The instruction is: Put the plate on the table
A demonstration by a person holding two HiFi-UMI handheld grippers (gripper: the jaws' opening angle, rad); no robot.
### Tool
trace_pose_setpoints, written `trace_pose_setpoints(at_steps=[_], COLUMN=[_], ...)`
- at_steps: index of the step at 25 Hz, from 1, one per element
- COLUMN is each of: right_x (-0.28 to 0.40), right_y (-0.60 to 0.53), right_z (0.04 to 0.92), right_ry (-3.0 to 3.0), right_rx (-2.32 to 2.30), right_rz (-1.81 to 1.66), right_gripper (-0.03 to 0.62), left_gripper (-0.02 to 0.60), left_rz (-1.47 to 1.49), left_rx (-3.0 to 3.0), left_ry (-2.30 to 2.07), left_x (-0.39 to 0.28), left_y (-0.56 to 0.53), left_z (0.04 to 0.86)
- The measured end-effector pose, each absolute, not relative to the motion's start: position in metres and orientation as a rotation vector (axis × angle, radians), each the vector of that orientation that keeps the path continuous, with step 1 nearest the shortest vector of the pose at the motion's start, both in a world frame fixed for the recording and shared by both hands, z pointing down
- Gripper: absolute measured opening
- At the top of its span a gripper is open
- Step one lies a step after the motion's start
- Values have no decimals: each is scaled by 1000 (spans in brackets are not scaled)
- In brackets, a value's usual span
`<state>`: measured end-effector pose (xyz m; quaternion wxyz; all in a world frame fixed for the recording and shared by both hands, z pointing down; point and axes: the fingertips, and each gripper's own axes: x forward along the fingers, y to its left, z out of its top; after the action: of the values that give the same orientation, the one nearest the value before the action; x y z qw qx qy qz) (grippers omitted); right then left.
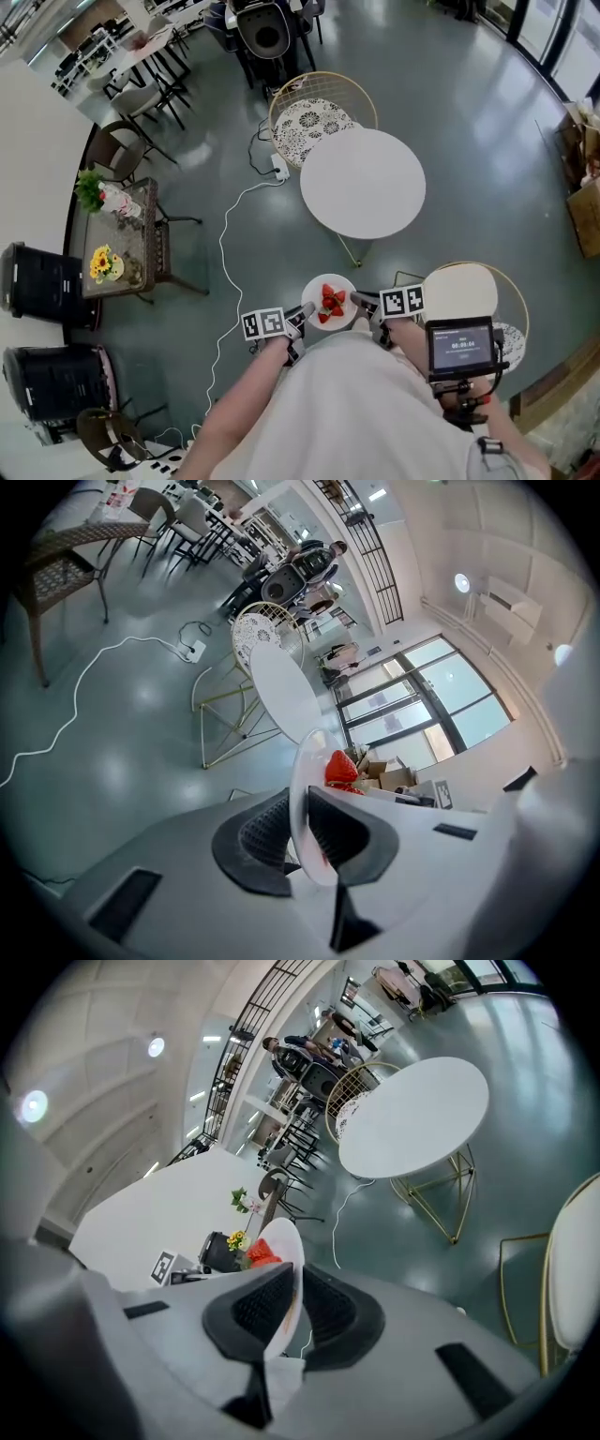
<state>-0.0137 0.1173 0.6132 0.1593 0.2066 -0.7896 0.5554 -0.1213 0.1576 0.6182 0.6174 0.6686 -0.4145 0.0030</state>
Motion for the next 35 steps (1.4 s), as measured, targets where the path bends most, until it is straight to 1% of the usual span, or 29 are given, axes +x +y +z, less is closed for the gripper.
trace_pose_setpoints(at_steps=[5,14,19,25,31,35], right_x=[-12,2,43,72,83,75], right_y=[107,99,54,13,-33,-56], right_z=[609,612,630,629,614,613], right_ry=[-2296,-2276,-2245,-2228,-2216,-2199], right_rx=[577,654,738,894,1000,1024], right_rz=[1584,1668,1720,1737,1704,1695], right_gripper=[23,23,23,23,23,23], left_gripper=[26,28,29,31,32,34], left_rz=[-15,86,149,201,222,237], left_rx=[1548,1582,1594,1649,1698,1700], left_ry=[-955,-915,-867,-766,-689,-675], left_x=[-120,-108,-70,-43,-32,-39], left_y=[148,130,77,22,-32,-56], left_z=[617,616,633,637,627,628])
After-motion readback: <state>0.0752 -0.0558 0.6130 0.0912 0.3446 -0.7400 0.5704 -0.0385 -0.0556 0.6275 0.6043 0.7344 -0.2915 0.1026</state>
